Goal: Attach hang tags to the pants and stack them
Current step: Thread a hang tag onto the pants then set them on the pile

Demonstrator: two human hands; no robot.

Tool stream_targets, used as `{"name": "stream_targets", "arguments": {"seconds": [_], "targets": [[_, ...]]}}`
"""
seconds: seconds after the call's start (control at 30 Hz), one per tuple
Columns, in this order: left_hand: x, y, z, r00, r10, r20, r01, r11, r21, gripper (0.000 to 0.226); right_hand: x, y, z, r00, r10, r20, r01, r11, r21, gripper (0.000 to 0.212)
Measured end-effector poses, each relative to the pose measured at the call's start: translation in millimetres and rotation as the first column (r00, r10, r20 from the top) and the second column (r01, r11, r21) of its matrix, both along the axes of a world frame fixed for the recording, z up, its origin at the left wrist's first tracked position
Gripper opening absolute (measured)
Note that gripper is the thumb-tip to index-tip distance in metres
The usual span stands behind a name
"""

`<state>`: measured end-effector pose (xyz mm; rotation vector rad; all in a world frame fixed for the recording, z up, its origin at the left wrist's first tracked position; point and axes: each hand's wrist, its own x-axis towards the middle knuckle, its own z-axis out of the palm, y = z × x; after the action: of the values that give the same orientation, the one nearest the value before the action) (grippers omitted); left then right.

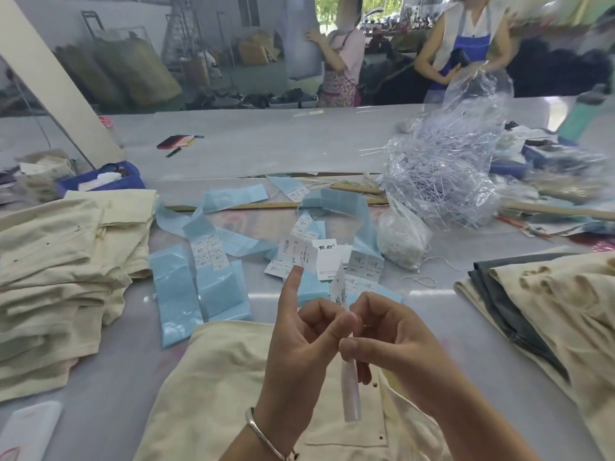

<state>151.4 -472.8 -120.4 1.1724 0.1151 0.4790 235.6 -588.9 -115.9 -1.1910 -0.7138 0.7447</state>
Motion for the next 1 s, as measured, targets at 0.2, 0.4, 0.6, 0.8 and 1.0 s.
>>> {"name": "stream_targets", "arguments": {"seconds": [0.2, 0.4, 0.6, 0.8, 1.0], "targets": [[-7.4, -2.7, 2.8, 0.998, 0.067, 0.006, -0.068, 0.997, 0.034, 0.108, -5.1, -5.2, 7.0, 0.997, 0.064, -0.038, -0.062, 0.997, 0.056, 0.035], [-13.6, -5.5, 4.3, 0.995, 0.098, 0.019, -0.099, 0.994, 0.042, 0.101, -10.2, -5.2, 11.2, 0.995, 0.089, -0.052, -0.084, 0.992, 0.09, 0.027], [-15.1, -7.0, 4.2, 0.991, 0.13, 0.024, -0.131, 0.991, 0.03, 0.093, -15.9, -4.2, 10.9, 0.993, 0.082, -0.083, -0.072, 0.991, 0.113, 0.018], [-16.5, -6.8, 10.2, 0.99, 0.129, 0.054, -0.132, 0.99, 0.054, 0.09, -15.4, -2.9, 9.8, 0.994, 0.072, -0.076, -0.062, 0.989, 0.132, 0.017], [-11.5, -8.7, 8.2, 0.993, 0.11, 0.031, -0.111, 0.993, 0.029, 0.087, -11.9, -4.7, 6.8, 0.999, 0.002, -0.046, 0.003, 0.994, 0.107, 0.033]]}}
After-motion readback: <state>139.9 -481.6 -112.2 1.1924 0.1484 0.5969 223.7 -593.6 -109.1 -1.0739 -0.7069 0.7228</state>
